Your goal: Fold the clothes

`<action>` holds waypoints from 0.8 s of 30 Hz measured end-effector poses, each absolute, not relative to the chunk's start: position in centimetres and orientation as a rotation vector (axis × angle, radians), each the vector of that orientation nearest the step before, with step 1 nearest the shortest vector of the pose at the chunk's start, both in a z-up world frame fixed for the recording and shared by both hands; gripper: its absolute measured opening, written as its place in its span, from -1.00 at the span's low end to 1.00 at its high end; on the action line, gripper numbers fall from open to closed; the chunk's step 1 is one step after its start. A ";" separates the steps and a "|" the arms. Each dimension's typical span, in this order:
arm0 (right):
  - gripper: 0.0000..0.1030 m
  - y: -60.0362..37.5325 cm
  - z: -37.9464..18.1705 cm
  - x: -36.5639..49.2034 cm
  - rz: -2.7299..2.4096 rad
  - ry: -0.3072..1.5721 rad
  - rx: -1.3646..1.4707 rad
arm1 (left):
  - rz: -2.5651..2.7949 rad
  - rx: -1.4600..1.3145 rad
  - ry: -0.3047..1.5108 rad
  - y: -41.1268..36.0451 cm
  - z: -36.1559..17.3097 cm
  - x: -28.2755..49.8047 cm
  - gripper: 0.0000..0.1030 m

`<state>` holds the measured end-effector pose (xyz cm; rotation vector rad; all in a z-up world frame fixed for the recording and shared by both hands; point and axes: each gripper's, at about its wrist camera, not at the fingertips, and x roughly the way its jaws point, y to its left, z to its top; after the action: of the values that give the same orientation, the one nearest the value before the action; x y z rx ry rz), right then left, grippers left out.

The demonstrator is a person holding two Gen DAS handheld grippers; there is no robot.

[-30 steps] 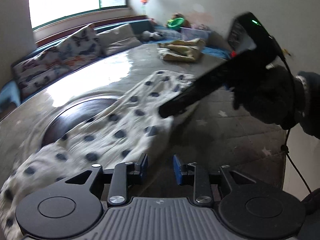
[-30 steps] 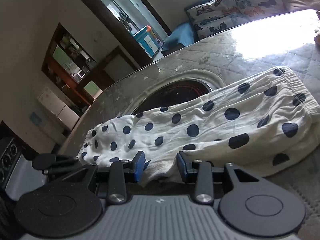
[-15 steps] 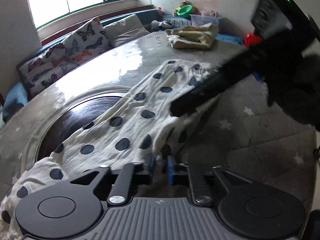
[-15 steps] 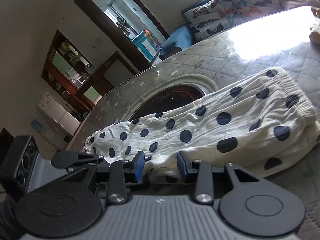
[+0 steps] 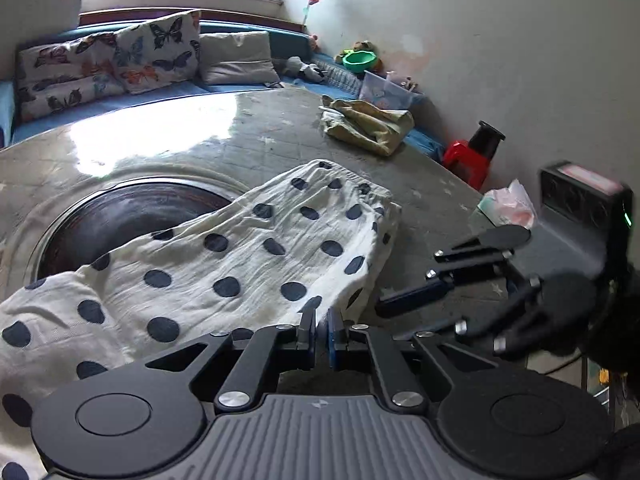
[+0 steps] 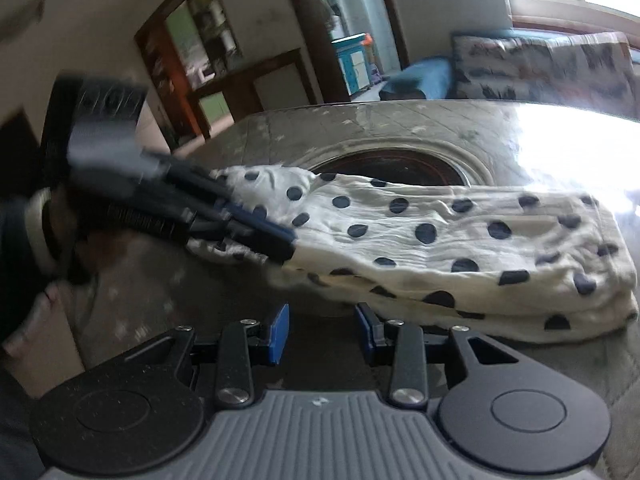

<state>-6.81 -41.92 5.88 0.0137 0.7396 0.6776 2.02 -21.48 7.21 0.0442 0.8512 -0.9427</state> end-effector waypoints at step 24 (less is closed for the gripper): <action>-0.14 -36.9 3.9 -6.5 0.859 0.762 -0.054 | -0.937 -0.022 0.836 -19.7 7.1 1.7 -0.87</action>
<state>-6.52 -36.90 3.94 -0.0538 0.7619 0.8592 1.69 -19.73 7.09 -0.0223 0.8359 -0.9372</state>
